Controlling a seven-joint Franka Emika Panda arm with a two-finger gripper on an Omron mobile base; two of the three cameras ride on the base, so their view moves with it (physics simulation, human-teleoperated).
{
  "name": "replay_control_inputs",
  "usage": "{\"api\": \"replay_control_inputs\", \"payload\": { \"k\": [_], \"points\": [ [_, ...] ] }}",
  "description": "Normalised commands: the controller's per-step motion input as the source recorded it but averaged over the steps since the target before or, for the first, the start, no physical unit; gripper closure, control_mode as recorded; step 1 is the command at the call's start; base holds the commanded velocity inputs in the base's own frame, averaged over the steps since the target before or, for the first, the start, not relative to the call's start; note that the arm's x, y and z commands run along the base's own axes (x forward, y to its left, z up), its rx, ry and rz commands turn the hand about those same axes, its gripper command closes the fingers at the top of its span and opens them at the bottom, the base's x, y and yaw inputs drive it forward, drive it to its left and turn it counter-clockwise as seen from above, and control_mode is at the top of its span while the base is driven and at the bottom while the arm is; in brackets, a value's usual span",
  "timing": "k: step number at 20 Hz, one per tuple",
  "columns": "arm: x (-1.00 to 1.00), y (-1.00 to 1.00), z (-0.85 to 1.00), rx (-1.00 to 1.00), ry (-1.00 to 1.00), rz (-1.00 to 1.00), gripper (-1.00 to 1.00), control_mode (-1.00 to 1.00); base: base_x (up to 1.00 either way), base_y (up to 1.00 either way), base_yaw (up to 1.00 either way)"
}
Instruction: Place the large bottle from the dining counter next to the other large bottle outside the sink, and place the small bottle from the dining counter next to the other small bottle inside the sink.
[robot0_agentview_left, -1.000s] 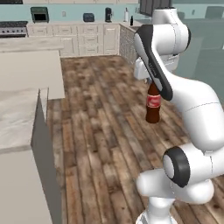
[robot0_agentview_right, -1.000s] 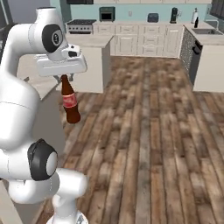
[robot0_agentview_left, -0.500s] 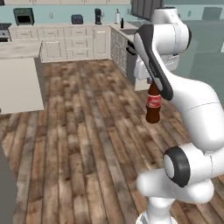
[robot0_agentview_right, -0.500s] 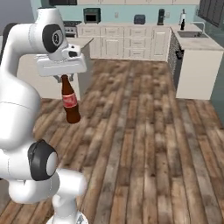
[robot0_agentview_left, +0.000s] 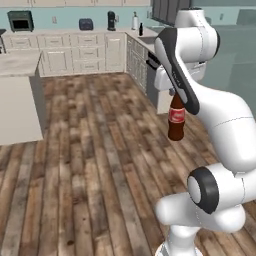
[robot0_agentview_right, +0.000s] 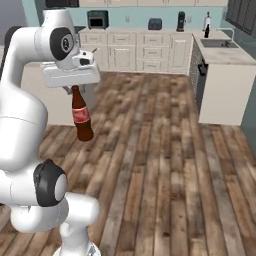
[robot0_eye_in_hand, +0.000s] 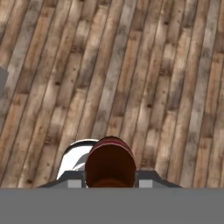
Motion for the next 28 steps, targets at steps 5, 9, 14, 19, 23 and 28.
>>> {"api": "replay_control_inputs", "payload": {
  "k": [5, 9, 14, 19, 23, 28],
  "points": [
    [0.00, 0.00, 0.00, 0.00, 0.00, 0.00, 1.00, 1.00, 1.00, 0.00, 0.00],
    [0.00, 0.00, 0.00, 0.00, 0.00, 0.00, 1.00, 1.00, 1.00, 0.00, 0.00],
    [0.00, 0.00, 0.00, 0.00, 0.00, 0.00, 1.00, 1.00, 1.00, 0.00, 0.00],
    [0.00, 0.00, 0.00, 0.00, 0.00, 0.00, 1.00, 1.00, 1.00, 0.00, 0.00],
    [0.00, 0.00, 0.00, 0.00, 0.00, 0.00, 1.00, 1.00, 1.00, 0.00, 0.00],
    [0.00, 0.00, 0.00, 0.00, 0.00, 0.00, 1.00, 1.00, 1.00, 0.00, 0.00]
  ]
}}
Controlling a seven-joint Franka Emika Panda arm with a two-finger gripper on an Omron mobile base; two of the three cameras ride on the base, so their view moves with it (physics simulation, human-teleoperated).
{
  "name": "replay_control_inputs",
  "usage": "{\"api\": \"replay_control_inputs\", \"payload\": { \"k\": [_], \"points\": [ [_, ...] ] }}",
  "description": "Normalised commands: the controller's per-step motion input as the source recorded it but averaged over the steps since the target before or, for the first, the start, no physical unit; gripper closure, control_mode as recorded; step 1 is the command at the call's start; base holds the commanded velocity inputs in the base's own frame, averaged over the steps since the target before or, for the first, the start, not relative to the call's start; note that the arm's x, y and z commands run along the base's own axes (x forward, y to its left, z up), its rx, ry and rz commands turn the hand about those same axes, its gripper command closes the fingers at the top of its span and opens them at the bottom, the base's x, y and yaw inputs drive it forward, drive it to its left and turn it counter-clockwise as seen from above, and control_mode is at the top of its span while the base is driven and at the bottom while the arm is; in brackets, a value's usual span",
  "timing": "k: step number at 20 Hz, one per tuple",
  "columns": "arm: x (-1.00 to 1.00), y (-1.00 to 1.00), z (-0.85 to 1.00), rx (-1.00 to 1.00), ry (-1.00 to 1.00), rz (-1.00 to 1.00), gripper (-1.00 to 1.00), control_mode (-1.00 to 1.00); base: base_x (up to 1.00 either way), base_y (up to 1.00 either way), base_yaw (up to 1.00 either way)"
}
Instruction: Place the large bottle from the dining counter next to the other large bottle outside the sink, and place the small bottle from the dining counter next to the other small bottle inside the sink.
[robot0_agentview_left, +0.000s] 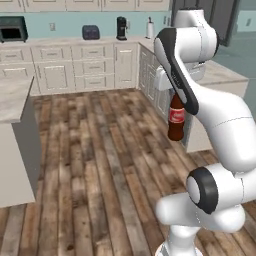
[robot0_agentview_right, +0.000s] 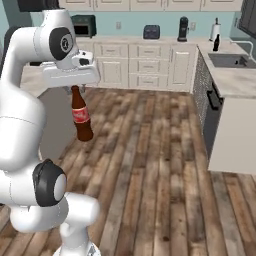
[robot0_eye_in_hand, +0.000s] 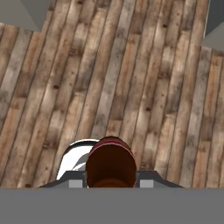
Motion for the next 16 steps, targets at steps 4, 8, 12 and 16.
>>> {"api": "replay_control_inputs", "payload": {
  "k": [4, 8, 12, 16],
  "points": [
    [0.00, 0.00, 0.00, 0.00, 0.00, 0.00, 1.00, 1.00, 1.00, 0.00, 0.00],
    [0.00, 0.00, 0.00, 0.00, 0.00, 0.00, 1.00, 1.00, 1.00, 0.00, 0.00],
    [0.00, 0.00, 0.00, 0.00, 0.00, 0.00, 1.00, 1.00, 1.00, 0.00, 0.00],
    [0.00, 0.00, 0.00, 0.00, 0.00, 0.00, 1.00, 1.00, 1.00, 0.00, 0.00]
  ]
}}
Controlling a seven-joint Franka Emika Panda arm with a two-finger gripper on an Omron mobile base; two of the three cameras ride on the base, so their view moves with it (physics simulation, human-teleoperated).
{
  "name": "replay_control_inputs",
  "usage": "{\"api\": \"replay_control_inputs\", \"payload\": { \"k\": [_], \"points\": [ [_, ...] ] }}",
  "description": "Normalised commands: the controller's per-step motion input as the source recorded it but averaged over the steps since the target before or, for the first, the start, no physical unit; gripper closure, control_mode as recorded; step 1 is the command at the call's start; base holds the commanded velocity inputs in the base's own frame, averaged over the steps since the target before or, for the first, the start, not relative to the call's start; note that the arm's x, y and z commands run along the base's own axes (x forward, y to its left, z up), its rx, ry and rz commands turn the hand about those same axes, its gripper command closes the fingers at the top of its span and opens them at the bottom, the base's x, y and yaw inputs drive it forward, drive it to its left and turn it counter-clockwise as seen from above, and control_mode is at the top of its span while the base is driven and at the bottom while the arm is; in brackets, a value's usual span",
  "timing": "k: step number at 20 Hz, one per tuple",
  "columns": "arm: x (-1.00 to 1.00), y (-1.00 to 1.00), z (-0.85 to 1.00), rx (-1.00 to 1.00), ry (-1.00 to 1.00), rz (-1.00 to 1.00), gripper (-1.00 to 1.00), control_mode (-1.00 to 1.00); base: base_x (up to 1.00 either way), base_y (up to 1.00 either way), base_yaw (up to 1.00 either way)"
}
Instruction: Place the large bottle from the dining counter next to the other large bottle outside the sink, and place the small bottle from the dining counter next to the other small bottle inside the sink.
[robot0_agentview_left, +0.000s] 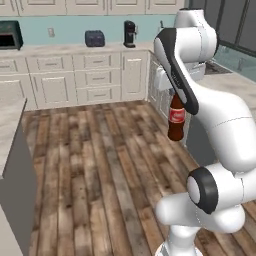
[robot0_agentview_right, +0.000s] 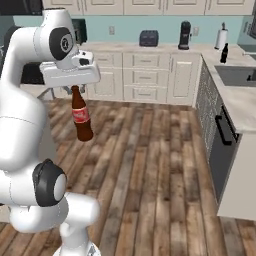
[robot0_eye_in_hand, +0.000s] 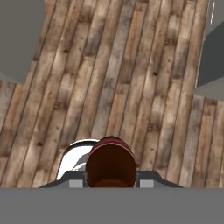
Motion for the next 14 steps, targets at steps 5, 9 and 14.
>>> {"api": "replay_control_inputs", "payload": {
  "k": [5, 9, 14],
  "points": [
    [0.00, 0.00, 0.00, 0.00, 0.00, 0.00, 1.00, 1.00, 1.00, 0.00, 0.00],
    [0.00, 0.00, 0.00, 0.00, 0.00, 0.00, 1.00, 1.00, 1.00, 0.00, 0.00],
    [0.00, 0.00, 0.00, 0.00, 0.00, 0.00, 1.00, 1.00, 1.00, 0.00, 0.00]
  ]
}}
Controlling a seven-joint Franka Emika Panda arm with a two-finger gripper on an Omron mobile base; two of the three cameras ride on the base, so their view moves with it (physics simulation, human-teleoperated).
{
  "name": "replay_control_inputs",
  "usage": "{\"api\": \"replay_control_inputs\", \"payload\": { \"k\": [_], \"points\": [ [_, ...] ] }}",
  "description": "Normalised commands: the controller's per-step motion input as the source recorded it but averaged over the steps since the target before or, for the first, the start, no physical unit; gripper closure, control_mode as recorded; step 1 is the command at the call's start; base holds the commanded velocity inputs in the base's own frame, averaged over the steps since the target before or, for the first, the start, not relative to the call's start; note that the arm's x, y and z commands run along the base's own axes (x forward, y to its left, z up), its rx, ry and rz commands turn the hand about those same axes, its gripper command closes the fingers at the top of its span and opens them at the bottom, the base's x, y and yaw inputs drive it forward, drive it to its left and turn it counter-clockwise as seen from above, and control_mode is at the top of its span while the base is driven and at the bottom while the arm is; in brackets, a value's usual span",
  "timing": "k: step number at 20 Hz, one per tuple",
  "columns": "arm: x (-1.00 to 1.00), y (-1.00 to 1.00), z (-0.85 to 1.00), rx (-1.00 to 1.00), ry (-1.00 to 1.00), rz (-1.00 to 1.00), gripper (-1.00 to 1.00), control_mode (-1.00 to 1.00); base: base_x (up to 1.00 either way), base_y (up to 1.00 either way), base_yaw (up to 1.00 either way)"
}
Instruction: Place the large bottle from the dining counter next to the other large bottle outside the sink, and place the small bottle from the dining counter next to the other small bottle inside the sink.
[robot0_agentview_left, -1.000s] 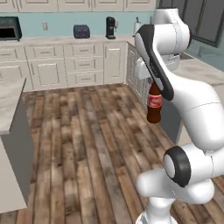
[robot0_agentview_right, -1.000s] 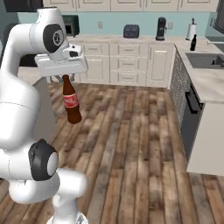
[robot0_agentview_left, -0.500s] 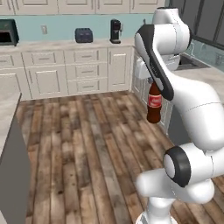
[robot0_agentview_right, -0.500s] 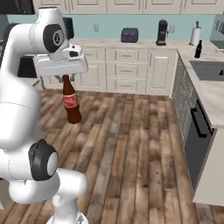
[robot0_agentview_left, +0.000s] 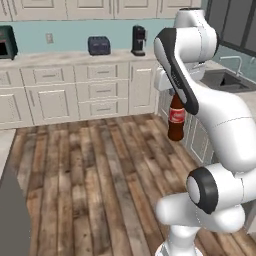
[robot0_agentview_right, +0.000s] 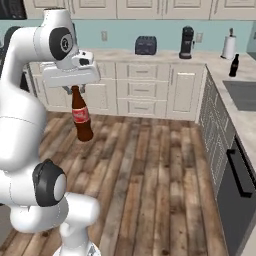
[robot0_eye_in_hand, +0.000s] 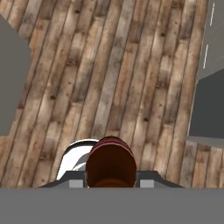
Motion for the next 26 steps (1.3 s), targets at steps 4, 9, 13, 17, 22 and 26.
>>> {"api": "replay_control_inputs", "payload": {
  "k": [4, 9, 13, 17, 22, 26],
  "points": [
    [0.00, 0.00, 0.00, 0.00, 0.00, 0.00, 1.00, 1.00, 1.00, 0.00, 0.00],
    [0.00, 0.00, 0.00, 0.00, 0.00, 0.00, 1.00, 1.00, 1.00, 0.00, 0.00],
    [0.00, 0.00, 0.00, 0.00, 0.00, 0.00, 1.00, 1.00, 1.00, 0.00, 0.00],
    [0.00, 0.00, 0.00, 0.00, 0.00, 0.00, 1.00, 1.00, 1.00, -0.03, -0.06],
    [0.00, 0.00, 0.00, 0.00, 0.00, 0.00, 1.00, 1.00, 1.00, -0.17, -0.17],
    [0.00, 0.00, 0.00, 0.00, 0.00, 0.00, 1.00, 1.00, 1.00, -0.18, -0.27]
  ]
}}
